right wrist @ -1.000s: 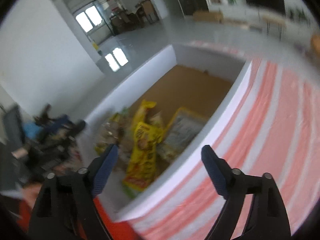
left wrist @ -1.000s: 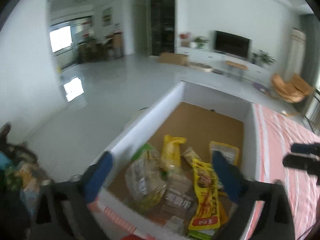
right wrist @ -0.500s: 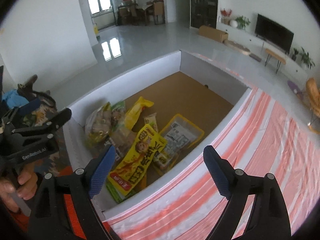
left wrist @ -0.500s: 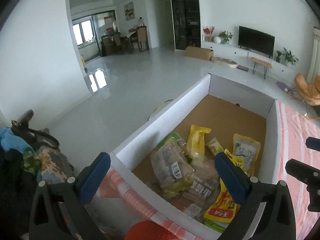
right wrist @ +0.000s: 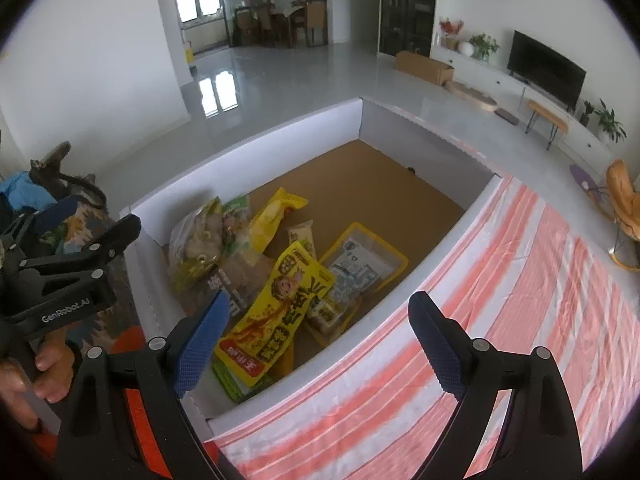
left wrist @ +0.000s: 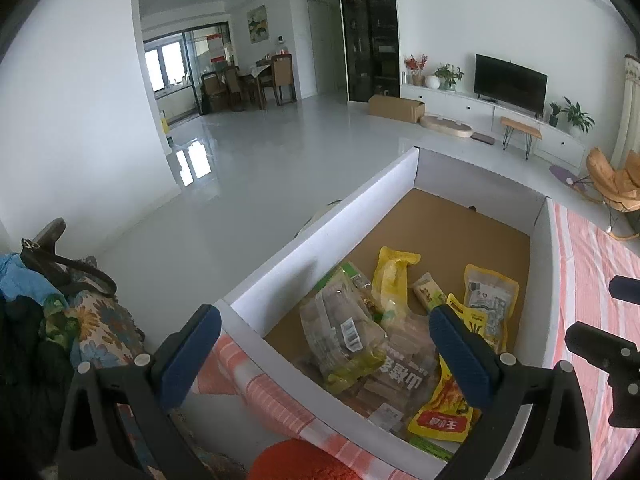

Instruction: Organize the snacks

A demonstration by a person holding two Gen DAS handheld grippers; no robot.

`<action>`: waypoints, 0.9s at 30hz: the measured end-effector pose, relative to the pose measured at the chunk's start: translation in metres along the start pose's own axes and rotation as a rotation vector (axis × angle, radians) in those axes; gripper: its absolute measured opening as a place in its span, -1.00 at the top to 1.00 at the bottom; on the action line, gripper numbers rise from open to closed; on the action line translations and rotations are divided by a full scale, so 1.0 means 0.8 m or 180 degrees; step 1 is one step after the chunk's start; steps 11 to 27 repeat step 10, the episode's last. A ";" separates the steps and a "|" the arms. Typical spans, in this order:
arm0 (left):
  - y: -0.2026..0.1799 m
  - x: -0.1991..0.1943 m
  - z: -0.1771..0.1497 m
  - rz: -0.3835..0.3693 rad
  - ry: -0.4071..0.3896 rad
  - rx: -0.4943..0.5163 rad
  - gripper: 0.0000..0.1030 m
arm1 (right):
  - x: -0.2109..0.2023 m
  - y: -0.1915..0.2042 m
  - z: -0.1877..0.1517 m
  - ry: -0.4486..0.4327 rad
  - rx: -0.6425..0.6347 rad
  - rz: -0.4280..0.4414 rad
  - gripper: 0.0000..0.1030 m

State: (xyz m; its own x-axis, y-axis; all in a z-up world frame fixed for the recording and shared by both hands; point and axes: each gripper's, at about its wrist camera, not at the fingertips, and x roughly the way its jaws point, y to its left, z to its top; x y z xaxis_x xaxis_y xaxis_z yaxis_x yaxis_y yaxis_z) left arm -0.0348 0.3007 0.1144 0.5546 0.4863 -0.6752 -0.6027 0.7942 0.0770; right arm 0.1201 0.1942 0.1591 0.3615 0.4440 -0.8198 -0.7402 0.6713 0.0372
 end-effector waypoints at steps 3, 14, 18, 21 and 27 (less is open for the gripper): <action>-0.001 -0.001 0.001 -0.0018 -0.0004 0.0002 -1.00 | -0.001 0.001 0.000 -0.0008 -0.0020 -0.0010 -0.80; 0.003 -0.003 -0.002 -0.0060 -0.0056 -0.0070 -1.00 | 0.003 0.001 0.001 0.0007 0.0009 -0.0008 -0.80; 0.003 -0.003 -0.002 -0.0060 -0.0056 -0.0070 -1.00 | 0.003 0.001 0.001 0.0007 0.0009 -0.0008 -0.80; 0.003 -0.003 -0.002 -0.0060 -0.0056 -0.0070 -1.00 | 0.003 0.001 0.001 0.0007 0.0009 -0.0008 -0.80; 0.003 -0.003 -0.002 -0.0060 -0.0056 -0.0070 -1.00 | 0.003 0.001 0.001 0.0007 0.0009 -0.0008 -0.80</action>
